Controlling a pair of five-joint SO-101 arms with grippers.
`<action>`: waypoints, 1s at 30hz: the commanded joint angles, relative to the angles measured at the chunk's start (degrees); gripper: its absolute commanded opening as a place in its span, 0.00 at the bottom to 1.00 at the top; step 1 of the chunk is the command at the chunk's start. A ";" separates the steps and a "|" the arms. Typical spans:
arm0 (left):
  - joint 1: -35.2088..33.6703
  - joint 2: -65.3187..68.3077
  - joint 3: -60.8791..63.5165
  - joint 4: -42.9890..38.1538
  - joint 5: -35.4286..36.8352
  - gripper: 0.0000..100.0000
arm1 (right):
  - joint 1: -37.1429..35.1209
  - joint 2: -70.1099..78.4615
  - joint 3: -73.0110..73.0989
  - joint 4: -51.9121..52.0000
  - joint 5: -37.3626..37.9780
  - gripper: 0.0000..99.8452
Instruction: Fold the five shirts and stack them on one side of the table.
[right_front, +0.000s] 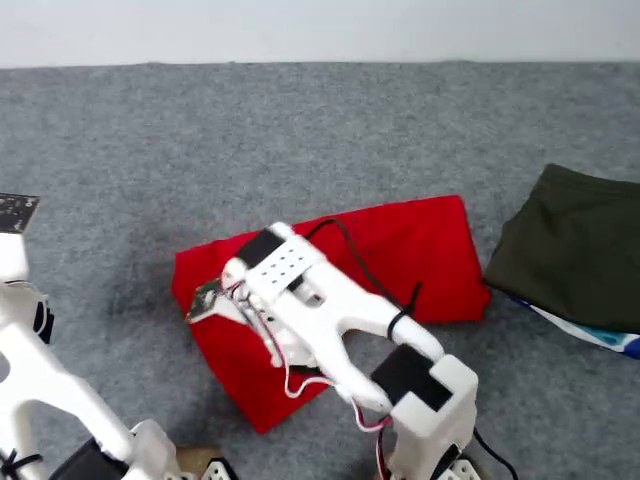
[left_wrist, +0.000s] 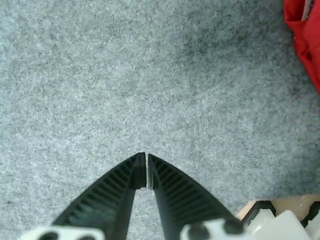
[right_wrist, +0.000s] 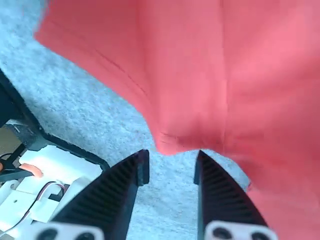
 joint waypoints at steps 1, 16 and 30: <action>0.09 -1.93 -0.75 -0.97 -0.44 0.02 | -3.21 -4.26 -0.18 0.40 -0.88 0.19; 0.00 -1.93 -0.75 -0.88 -0.35 0.02 | -12.53 -7.16 15.30 -19.65 -0.53 0.25; 0.00 -1.93 -0.75 -0.53 -0.35 0.02 | -15.16 6.46 12.04 -24.48 -0.44 0.12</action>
